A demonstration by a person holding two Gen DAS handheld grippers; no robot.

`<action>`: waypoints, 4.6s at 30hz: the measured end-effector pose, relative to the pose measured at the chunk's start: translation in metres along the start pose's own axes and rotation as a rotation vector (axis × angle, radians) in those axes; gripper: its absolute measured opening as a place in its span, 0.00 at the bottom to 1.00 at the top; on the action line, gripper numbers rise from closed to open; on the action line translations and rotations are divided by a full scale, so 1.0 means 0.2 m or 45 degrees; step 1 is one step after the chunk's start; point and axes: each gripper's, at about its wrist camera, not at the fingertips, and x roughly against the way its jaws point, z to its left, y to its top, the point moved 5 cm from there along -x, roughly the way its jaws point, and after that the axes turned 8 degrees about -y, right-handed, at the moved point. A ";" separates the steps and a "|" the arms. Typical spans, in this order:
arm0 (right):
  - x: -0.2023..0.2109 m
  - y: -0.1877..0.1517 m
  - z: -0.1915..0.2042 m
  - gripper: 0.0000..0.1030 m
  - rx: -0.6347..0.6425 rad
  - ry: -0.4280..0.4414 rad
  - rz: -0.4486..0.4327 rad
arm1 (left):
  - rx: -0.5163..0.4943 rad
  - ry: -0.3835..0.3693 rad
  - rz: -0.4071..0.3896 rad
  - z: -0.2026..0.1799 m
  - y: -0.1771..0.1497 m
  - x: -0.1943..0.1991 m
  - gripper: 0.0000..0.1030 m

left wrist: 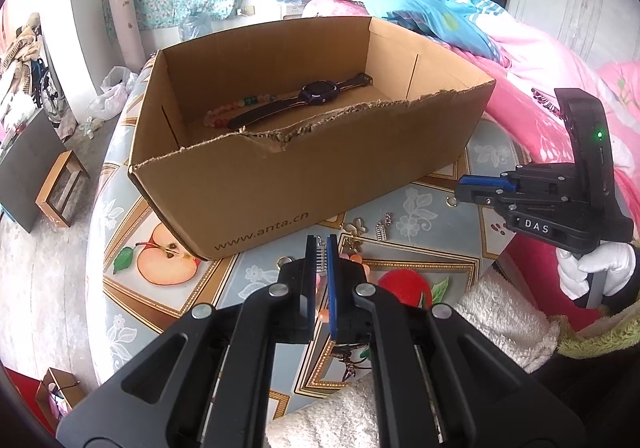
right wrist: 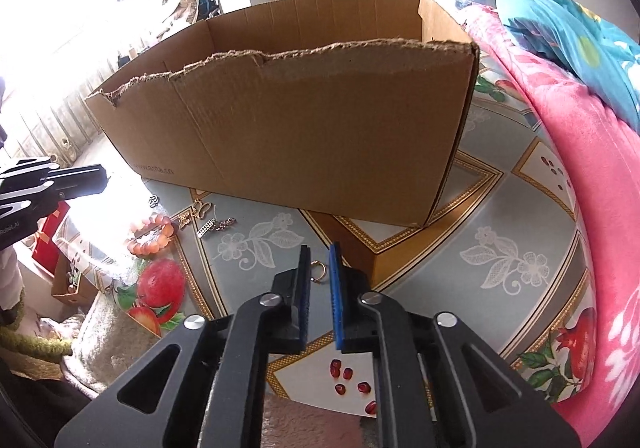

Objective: Organize jewelry

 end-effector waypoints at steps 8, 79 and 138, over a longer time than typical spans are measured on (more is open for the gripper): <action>-0.05 -0.03 0.08 0.11 0.063 -0.061 -0.014 | 0.001 -0.002 0.018 0.00 -0.01 -0.02 0.04; 0.28 0.69 0.15 0.23 -0.077 0.120 -0.357 | 0.002 0.109 -0.383 0.12 0.51 0.28 0.46; -0.02 0.07 0.30 0.23 -0.119 0.230 0.004 | 0.093 0.165 0.106 0.08 -0.04 -0.29 0.11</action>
